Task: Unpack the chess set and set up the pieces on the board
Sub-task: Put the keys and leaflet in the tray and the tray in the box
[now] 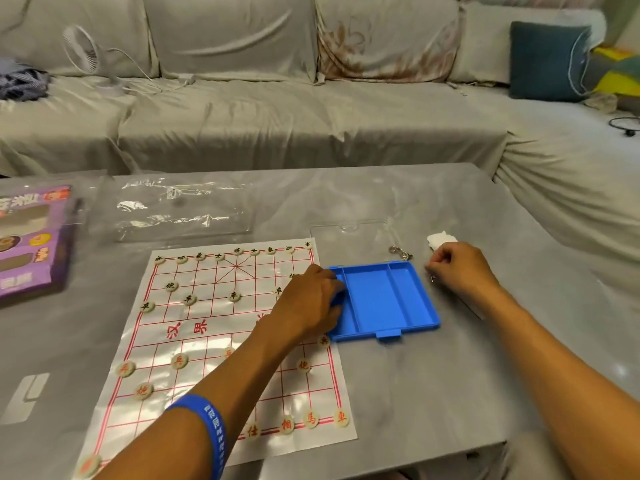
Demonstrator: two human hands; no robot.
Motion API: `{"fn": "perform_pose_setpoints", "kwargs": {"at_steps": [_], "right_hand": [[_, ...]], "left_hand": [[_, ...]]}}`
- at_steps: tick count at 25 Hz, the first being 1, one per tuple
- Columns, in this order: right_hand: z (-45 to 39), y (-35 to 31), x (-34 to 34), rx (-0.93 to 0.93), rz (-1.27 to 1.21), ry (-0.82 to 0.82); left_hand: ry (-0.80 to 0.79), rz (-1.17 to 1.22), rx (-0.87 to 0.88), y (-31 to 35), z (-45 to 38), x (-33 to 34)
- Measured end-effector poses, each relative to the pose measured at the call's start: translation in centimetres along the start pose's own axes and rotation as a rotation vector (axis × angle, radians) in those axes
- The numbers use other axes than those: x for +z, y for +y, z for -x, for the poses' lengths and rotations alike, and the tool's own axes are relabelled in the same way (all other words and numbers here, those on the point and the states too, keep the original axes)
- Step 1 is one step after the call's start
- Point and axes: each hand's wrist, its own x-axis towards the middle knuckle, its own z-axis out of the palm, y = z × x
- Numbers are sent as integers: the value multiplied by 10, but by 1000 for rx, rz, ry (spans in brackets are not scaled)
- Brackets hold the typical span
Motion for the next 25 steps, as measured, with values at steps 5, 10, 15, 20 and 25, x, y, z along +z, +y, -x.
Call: {"fn": "perform_pose_setpoints", "kwargs": {"at_steps": [5,10,15,20,25], "right_hand": [[32,-17,-15,54,-320,-213],[16,-11,-2,-44,-60,-60],[-21,-6,21,-162,92,-112],[-29,-1,30,-230,205,-21],[-26,-1,29,-291,349,12]], "left_hand": [[4,-5,-8,0,0,0],[-14,-55,1,7,-3,-1],[-5,-81,9,6,-5,-1],[-6,-65,23,3,-4,0],[-4,-65,18,4,-3,1]]}}
